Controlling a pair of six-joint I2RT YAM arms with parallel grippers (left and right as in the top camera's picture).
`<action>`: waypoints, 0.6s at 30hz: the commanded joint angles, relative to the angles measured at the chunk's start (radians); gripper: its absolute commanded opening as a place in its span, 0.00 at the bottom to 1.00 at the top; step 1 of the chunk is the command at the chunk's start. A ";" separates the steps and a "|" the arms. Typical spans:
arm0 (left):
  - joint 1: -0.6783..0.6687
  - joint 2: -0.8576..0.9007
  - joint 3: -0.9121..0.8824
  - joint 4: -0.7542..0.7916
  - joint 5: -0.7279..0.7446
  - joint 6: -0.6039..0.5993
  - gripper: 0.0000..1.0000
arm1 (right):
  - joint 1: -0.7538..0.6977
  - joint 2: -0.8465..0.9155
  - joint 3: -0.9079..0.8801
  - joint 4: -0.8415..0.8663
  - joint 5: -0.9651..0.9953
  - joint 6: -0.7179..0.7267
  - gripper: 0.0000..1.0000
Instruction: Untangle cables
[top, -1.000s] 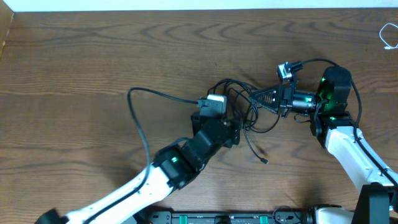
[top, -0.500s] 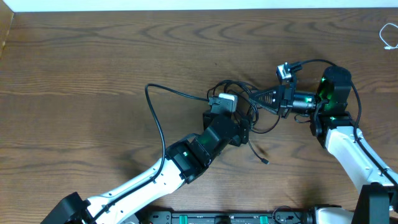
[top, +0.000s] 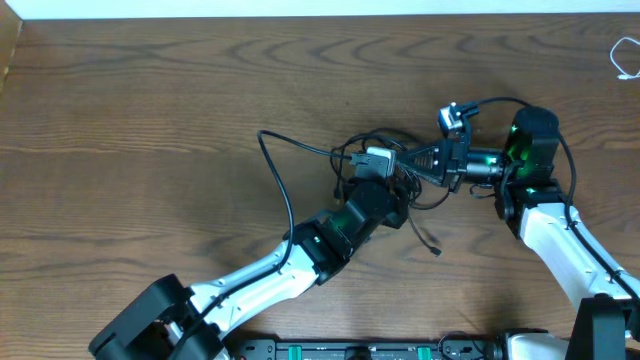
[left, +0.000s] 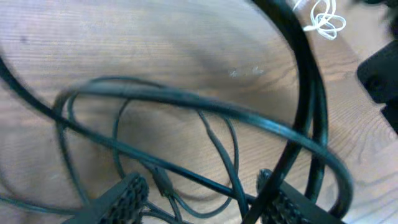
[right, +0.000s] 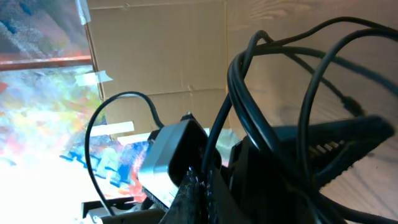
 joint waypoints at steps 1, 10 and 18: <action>-0.002 0.020 0.006 0.045 -0.002 -0.001 0.73 | 0.011 -0.009 0.005 0.003 -0.024 0.029 0.01; -0.002 0.076 0.006 0.112 -0.021 -0.055 0.49 | 0.019 -0.009 0.005 0.003 -0.020 0.079 0.01; -0.003 0.071 0.006 -0.001 0.044 -0.072 0.08 | -0.025 -0.009 0.005 0.085 0.106 0.117 0.01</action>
